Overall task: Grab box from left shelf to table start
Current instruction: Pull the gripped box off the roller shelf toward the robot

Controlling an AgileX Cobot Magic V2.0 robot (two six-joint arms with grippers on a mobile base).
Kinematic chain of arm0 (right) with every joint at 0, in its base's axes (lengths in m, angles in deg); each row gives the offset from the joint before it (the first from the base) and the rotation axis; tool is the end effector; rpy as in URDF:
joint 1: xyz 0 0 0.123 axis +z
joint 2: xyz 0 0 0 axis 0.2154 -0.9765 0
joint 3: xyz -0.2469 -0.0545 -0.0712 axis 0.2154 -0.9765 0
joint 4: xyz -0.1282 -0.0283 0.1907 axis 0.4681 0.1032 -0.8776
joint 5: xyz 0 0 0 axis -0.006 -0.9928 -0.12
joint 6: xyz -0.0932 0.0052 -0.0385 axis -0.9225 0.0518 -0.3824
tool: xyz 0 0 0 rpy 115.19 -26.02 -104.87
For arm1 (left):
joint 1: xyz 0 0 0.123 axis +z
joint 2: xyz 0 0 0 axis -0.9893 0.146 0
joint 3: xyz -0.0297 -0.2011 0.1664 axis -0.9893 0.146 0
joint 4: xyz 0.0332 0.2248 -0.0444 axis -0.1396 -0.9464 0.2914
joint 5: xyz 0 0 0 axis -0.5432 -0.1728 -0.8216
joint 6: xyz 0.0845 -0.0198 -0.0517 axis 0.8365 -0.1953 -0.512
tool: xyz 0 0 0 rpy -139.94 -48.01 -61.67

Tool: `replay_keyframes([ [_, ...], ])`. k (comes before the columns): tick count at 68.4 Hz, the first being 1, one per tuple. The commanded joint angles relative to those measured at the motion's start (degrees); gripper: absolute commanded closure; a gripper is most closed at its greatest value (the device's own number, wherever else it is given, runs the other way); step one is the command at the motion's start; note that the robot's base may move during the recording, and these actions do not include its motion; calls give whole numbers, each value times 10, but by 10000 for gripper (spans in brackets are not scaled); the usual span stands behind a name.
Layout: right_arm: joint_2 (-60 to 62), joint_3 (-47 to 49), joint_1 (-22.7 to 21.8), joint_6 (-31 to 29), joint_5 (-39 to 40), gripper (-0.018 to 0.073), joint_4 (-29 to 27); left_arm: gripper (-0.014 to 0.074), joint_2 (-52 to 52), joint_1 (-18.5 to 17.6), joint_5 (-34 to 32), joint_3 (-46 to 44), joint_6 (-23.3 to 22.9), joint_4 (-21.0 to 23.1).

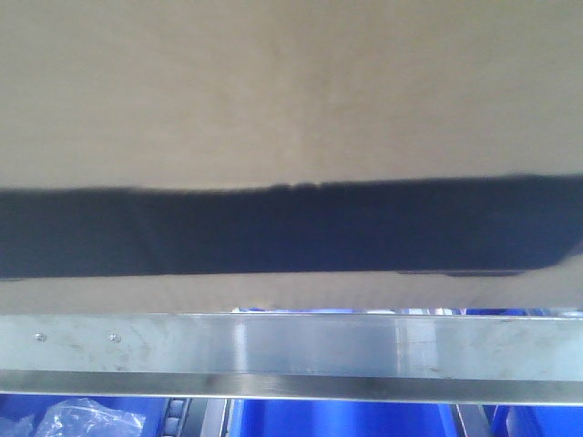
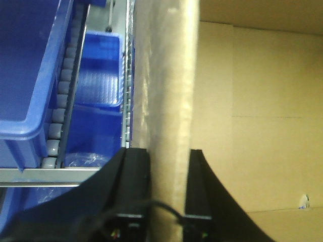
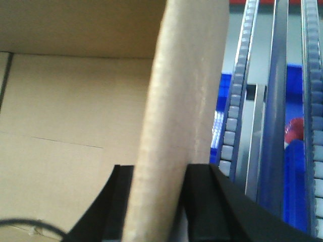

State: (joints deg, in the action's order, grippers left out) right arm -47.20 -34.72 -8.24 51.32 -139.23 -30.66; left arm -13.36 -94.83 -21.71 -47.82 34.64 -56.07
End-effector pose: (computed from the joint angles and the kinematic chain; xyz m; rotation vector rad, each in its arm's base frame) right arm 0.0387 0.0257 0.3887 -0.1185 1.8635 0.3440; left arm 0.0061 -0.0065 0.3821 0.0922 1.9188 -0.3163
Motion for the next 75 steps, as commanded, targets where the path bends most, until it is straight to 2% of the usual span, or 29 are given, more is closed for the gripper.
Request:
replay_keyframes([
  [1,27,17,-3,-1,50,501,-6,692,-22,-3,-79,-21,-12,50],
  [15,72,17,-3,-1,42,501,-11,693,-58,-3,-77,-21,-12,50],
  [50,75,17,-3,-1,41,501,-12,696,-58,-3,-77,-18,-12,52],
  [75,75,17,-3,-1,41,501,-12,696,-58,-3,-77,34,-12,52],
])
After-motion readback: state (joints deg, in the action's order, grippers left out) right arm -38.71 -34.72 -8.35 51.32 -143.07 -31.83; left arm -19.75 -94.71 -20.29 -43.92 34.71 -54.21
